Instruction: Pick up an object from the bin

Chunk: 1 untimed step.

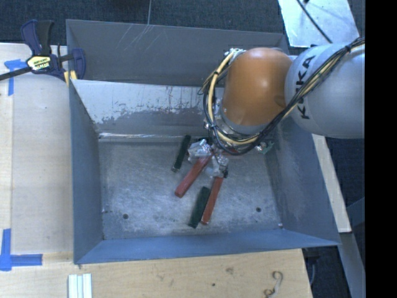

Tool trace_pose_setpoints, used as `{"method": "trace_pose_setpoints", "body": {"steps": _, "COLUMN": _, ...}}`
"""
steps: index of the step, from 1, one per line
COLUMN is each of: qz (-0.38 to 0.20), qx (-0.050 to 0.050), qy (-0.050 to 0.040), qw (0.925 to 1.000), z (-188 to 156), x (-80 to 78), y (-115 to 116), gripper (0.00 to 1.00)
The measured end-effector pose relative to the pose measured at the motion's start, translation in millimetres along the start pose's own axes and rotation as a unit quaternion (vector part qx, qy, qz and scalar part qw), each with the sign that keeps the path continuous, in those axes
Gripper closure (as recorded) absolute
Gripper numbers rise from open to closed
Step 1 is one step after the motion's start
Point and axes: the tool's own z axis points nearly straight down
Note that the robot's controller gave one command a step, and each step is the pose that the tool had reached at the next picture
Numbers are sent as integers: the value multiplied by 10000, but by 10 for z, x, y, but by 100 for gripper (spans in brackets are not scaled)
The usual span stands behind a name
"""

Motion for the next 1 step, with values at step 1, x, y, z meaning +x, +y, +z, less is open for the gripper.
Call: {"method": "trace_pose_setpoints", "body": {"steps": 1, "qz": 18, "qx": 0, "qy": 0, "qw": 10000, "z": -341, "x": -16, "y": -15, "gripper": 100}}
